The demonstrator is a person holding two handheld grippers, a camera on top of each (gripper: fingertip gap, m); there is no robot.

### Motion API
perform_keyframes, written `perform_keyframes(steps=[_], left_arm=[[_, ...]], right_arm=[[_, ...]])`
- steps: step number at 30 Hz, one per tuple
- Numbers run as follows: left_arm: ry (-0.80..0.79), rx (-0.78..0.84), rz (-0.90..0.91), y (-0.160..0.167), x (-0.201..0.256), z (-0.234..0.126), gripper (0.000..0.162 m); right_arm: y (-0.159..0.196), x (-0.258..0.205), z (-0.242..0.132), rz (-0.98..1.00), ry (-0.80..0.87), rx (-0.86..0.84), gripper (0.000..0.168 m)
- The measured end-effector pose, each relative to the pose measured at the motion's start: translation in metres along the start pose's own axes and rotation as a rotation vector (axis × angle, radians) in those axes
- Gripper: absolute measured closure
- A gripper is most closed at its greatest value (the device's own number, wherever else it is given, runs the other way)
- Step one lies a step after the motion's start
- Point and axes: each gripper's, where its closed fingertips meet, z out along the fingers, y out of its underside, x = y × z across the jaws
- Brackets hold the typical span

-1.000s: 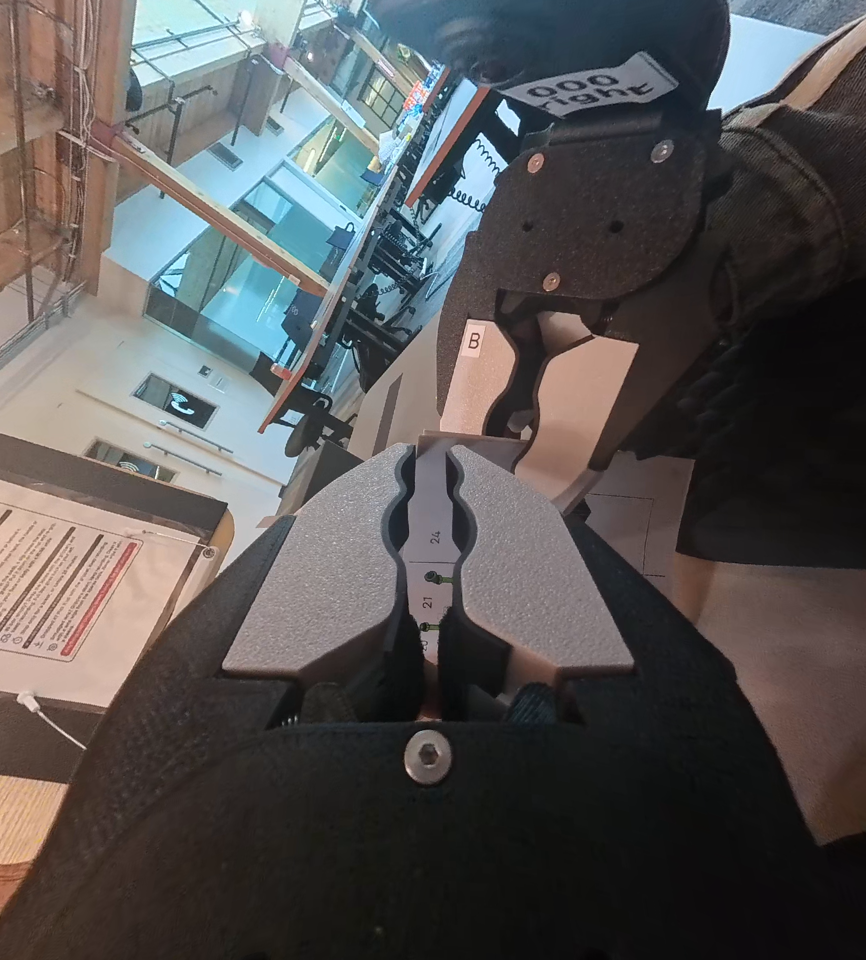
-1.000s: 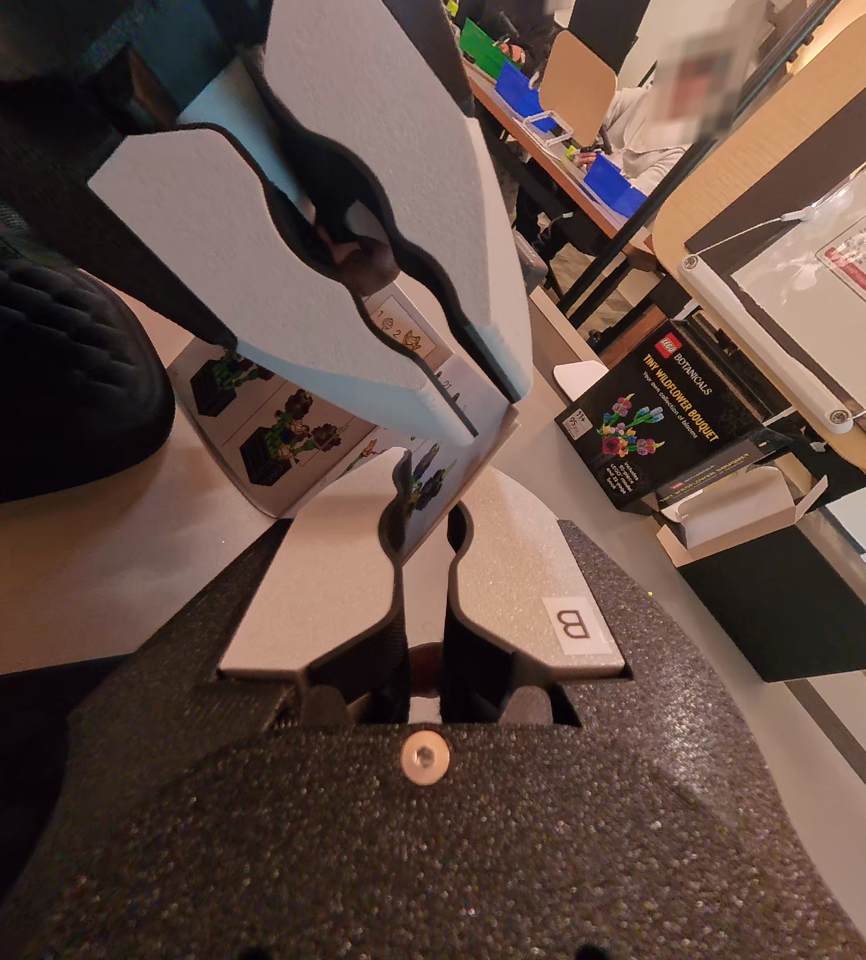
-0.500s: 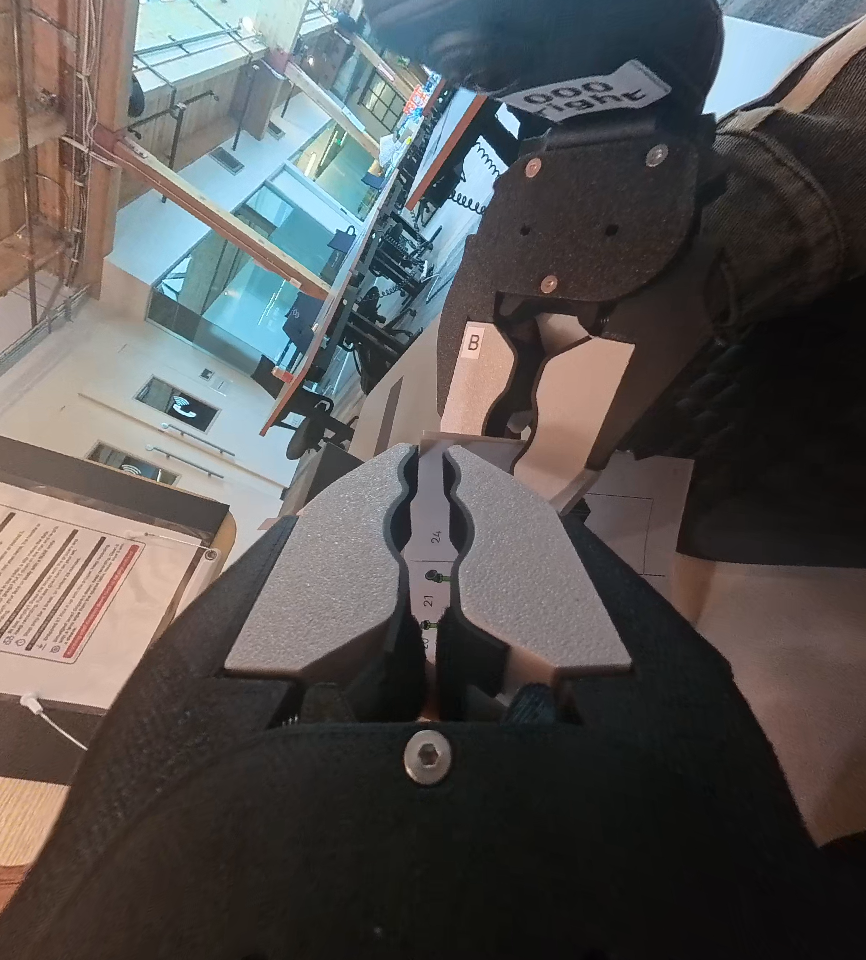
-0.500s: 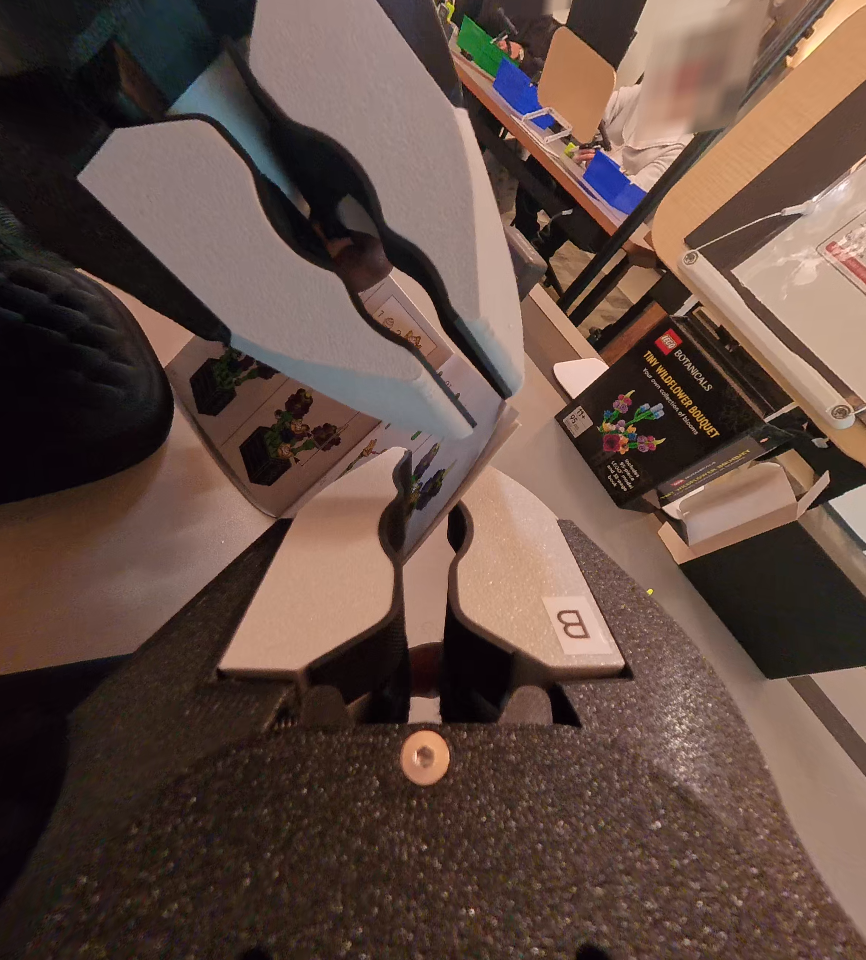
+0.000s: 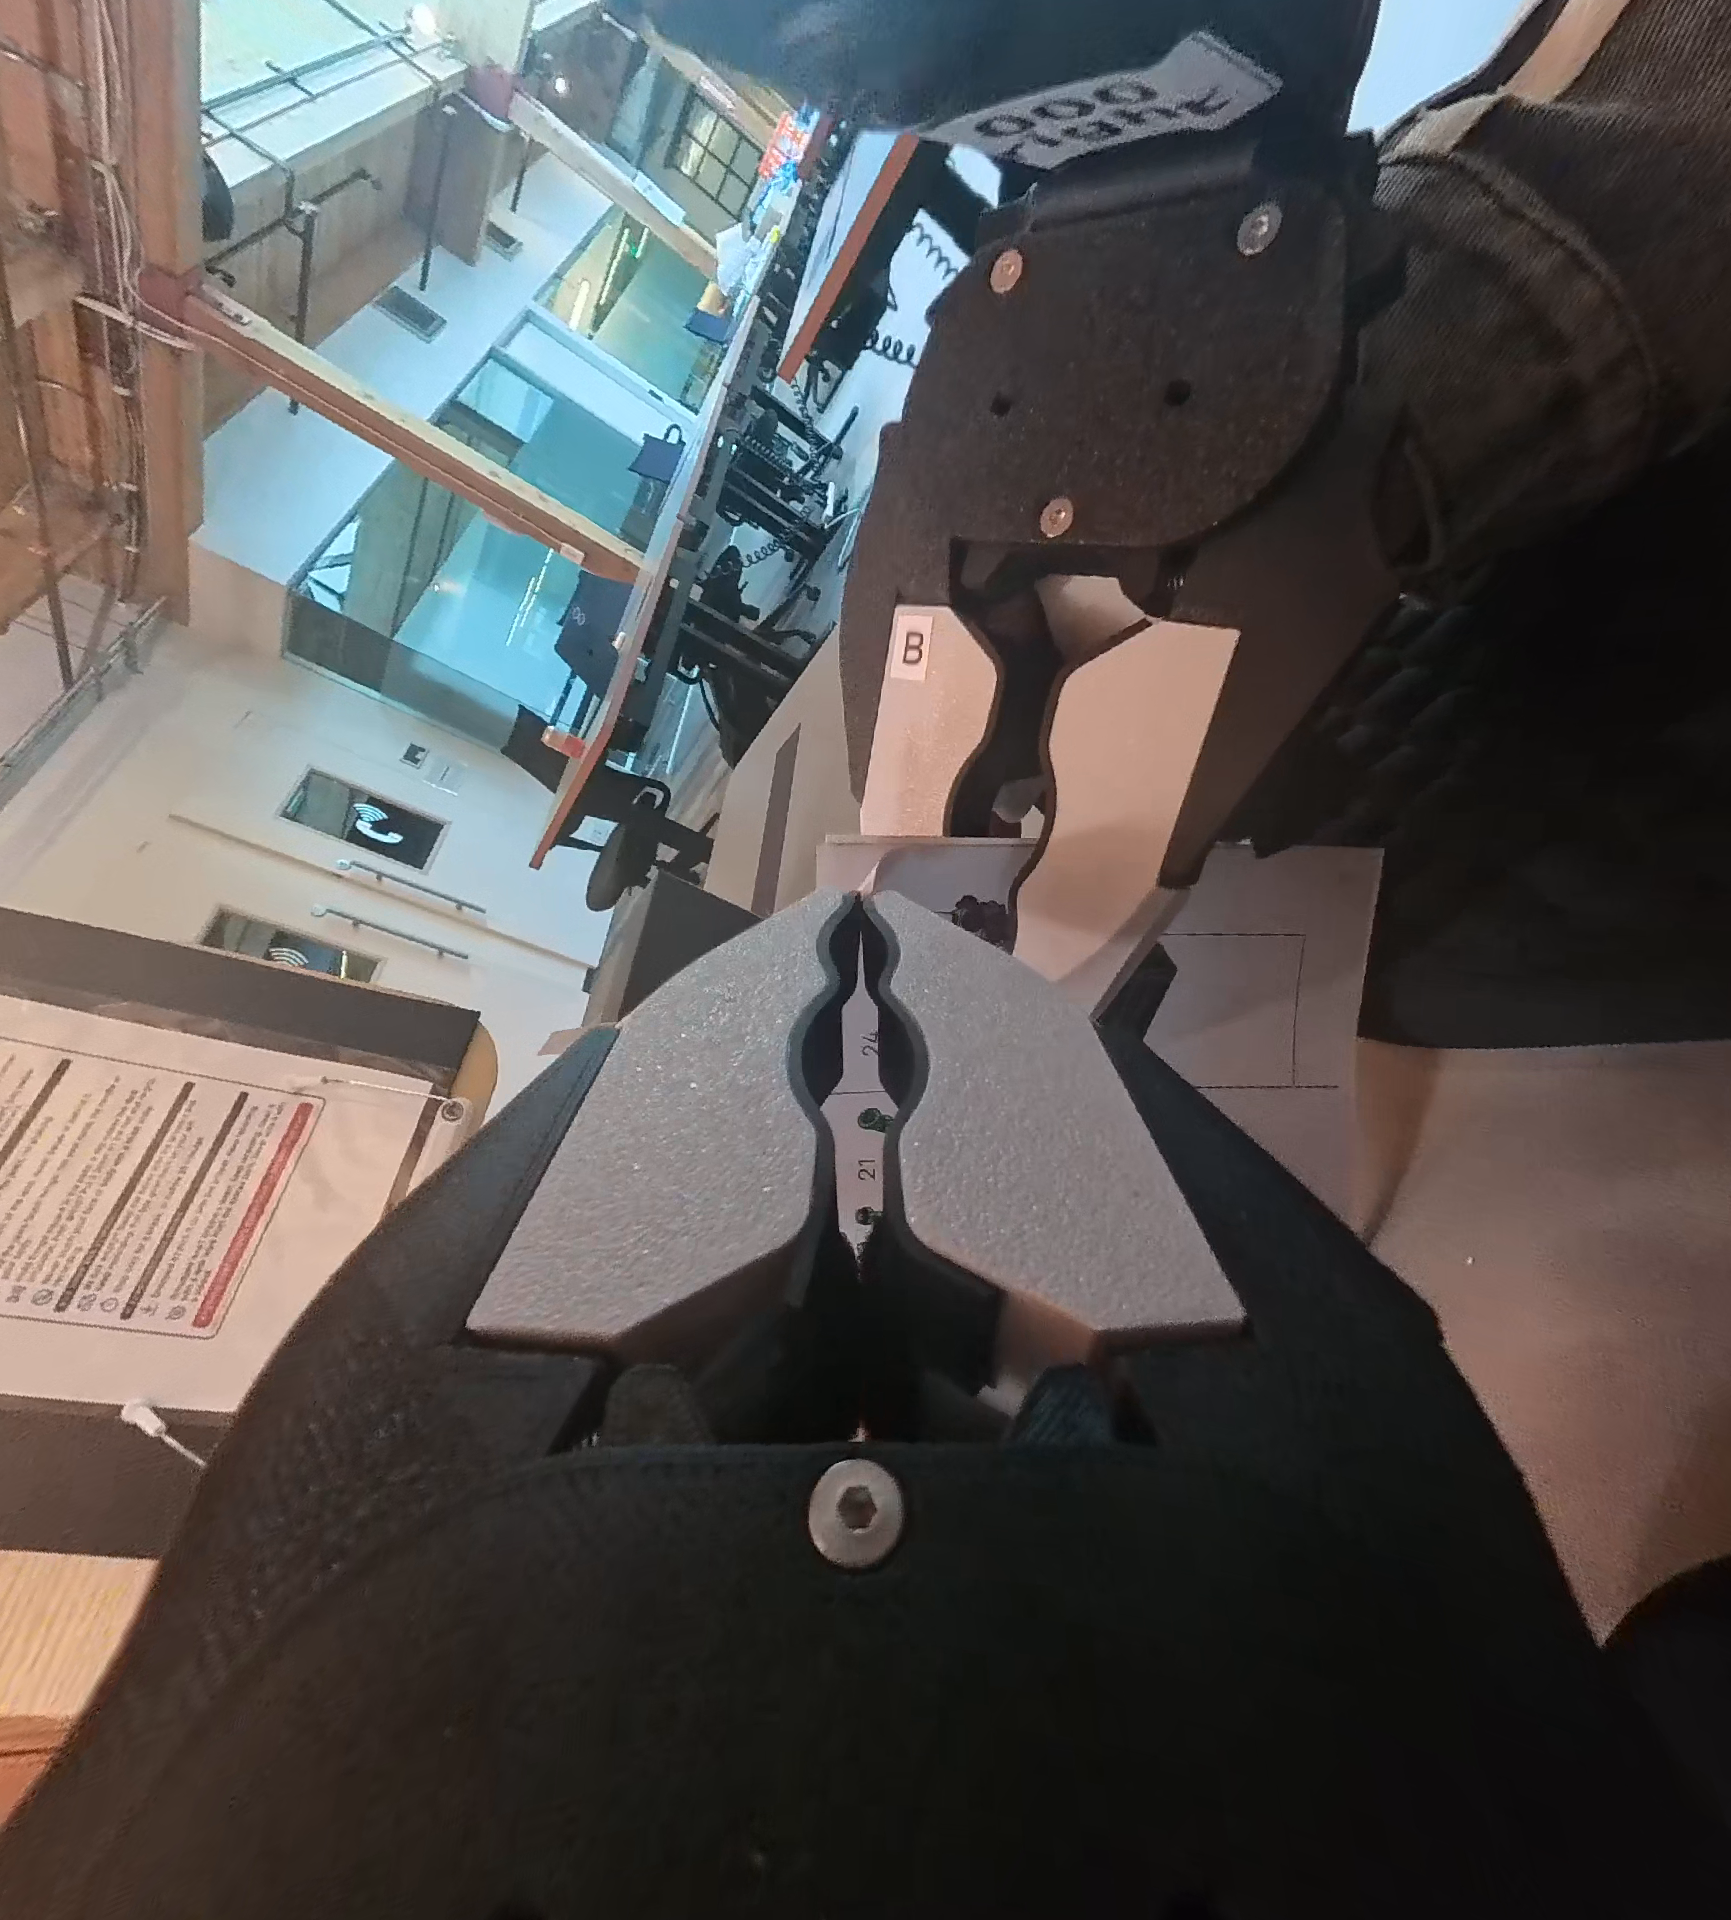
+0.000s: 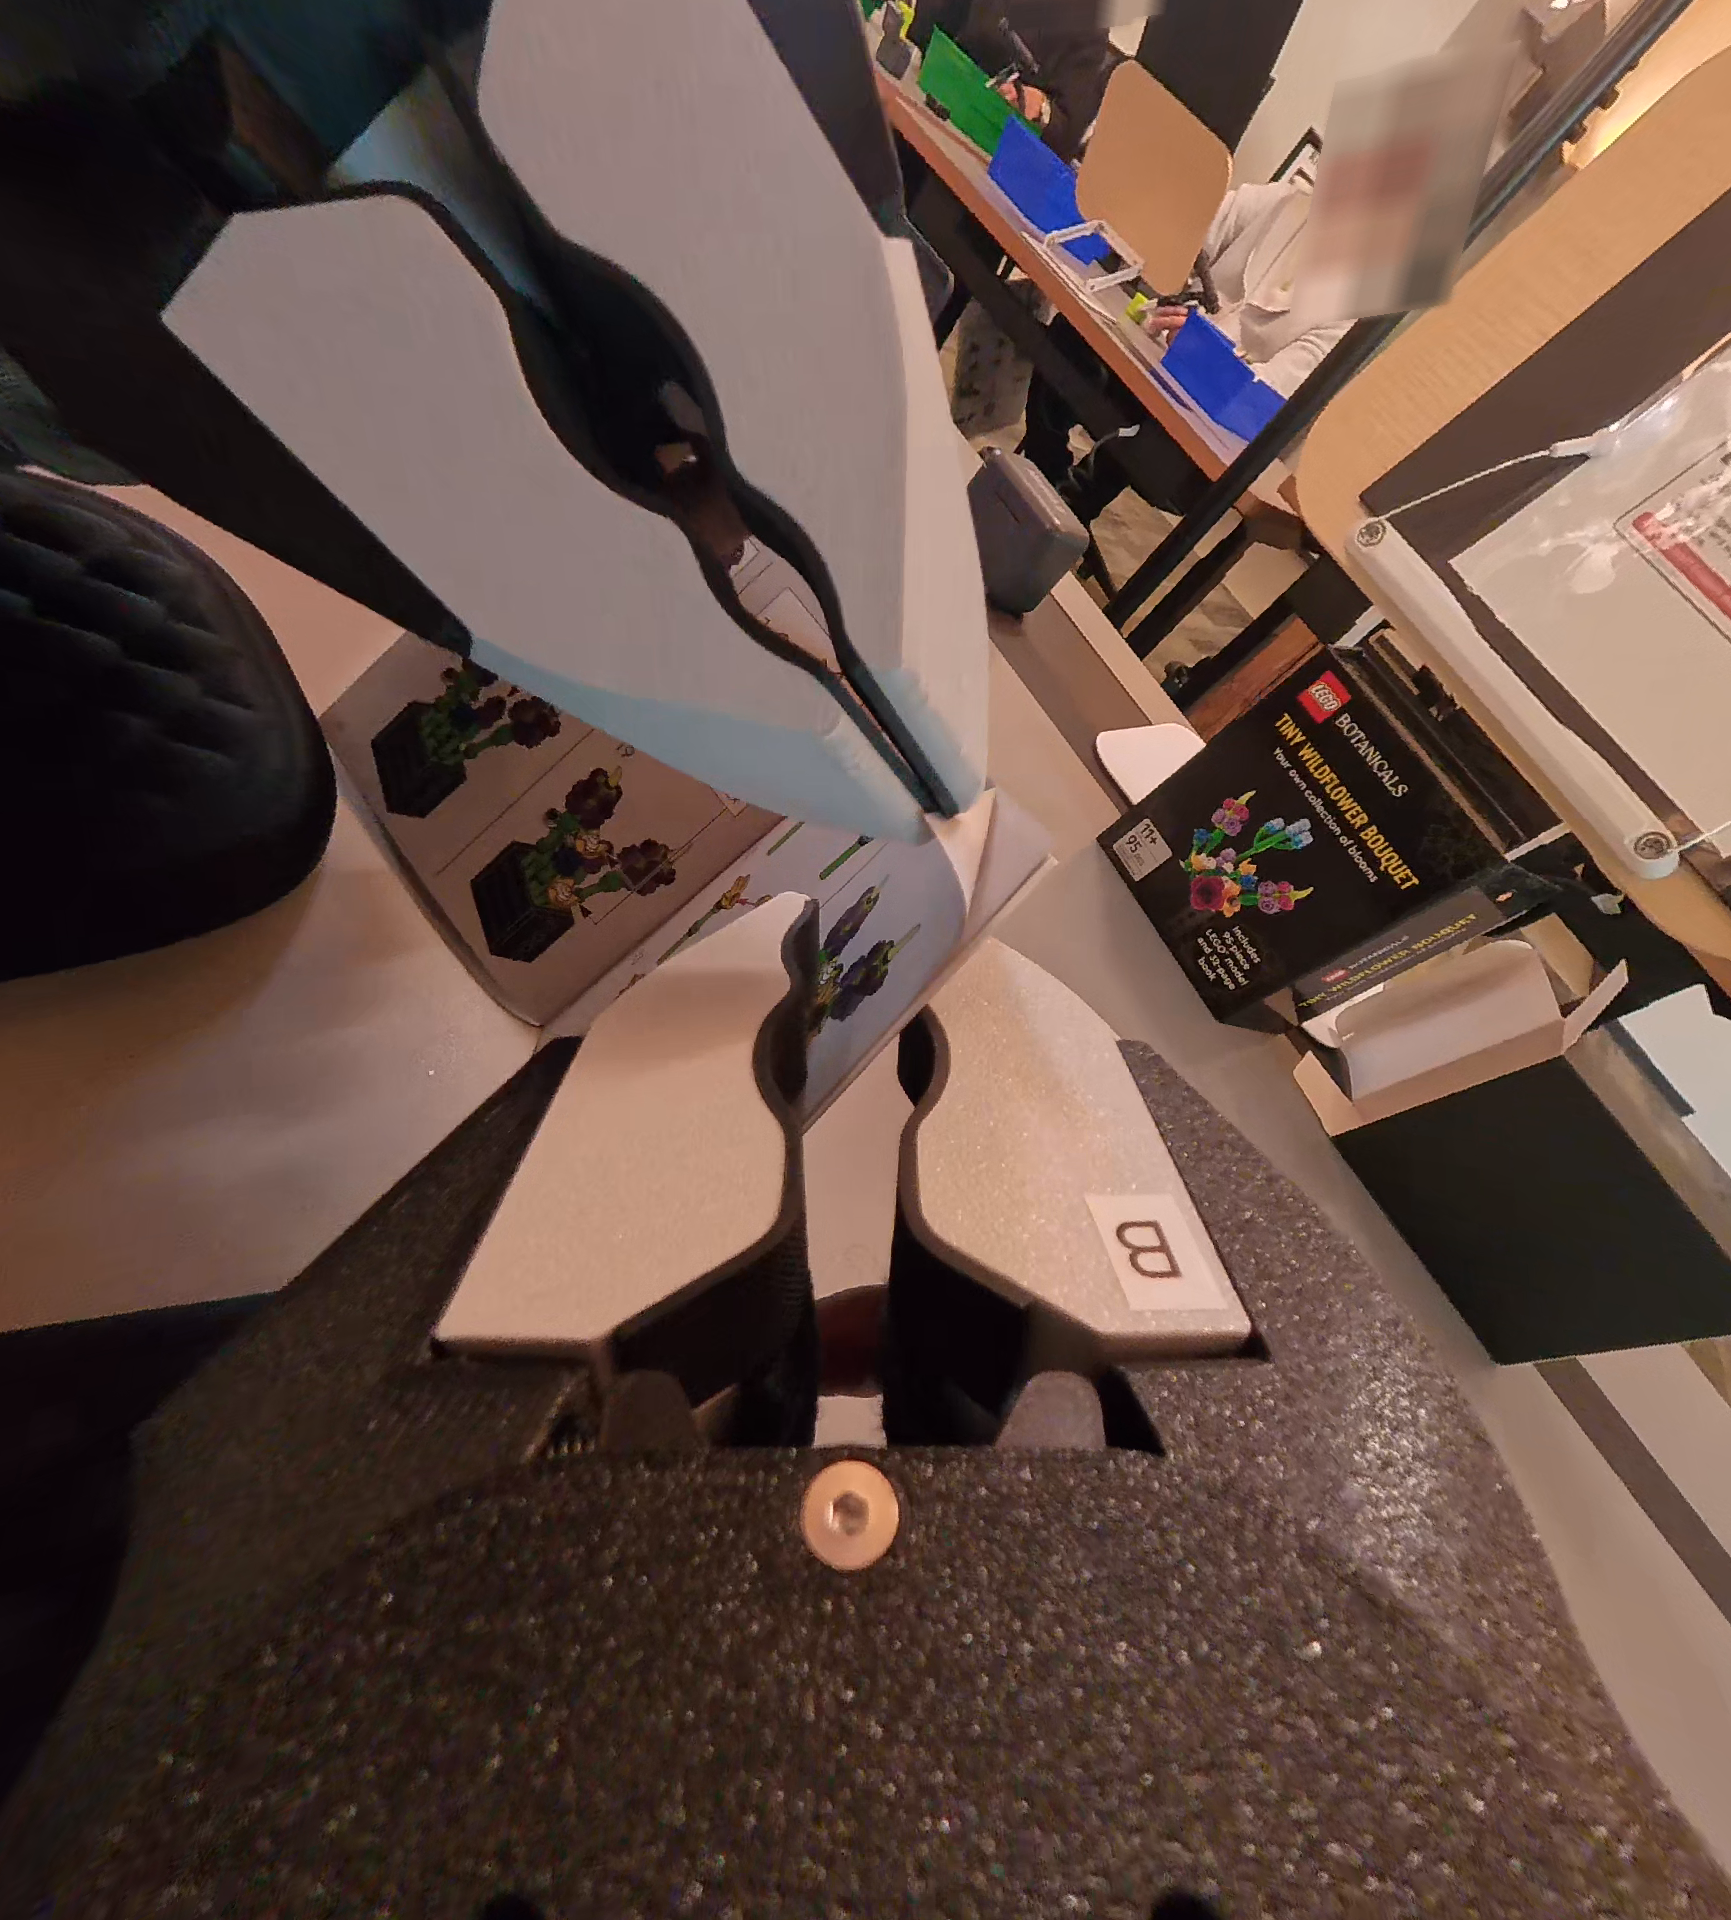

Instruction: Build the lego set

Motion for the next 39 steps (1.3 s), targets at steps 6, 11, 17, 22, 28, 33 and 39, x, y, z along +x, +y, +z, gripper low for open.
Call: perform_keyframes(steps=[6,11,17,22,28,33,39], left_arm=[[0.013,0.007,-0.011,-0.001,0.001,-0.002,0.162],[0.003,-0.006,-0.029,0.003,-0.001,-0.002,0.161],[-0.004,-0.001,-0.095,0.008,-0.002,0.0,0.162],[0.001,0.02,-0.174,0.013,-0.002,0.002,0.162],[0.072,-0.046,-0.273,0.024,0.007,0.002,0.161],[0.026,-0.105,-0.363,0.028,-0.005,-0.025,0.157],[0.147,-0.041,-0.583,-0.012,0.017,-0.046,0.138]], right_arm=[[0.001,0.0,-0.001,-0.017,-0.005,0.006,0.151],[0.004,0.004,-0.009,-0.005,0.016,0.012,0.108],[-0.026,0.025,-0.046,0.175,0.168,0.188,0.086],[-0.042,-0.004,-0.054,0.217,-0.01,0.163,0.119],[-0.007,-0.021,-0.075,0.3,-0.341,0.087,0.121],[0.004,0.013,-0.102,0.262,-0.33,0.107,0.139],[0.005,0.014,-0.089,0.067,-0.433,0.115,0.153]])
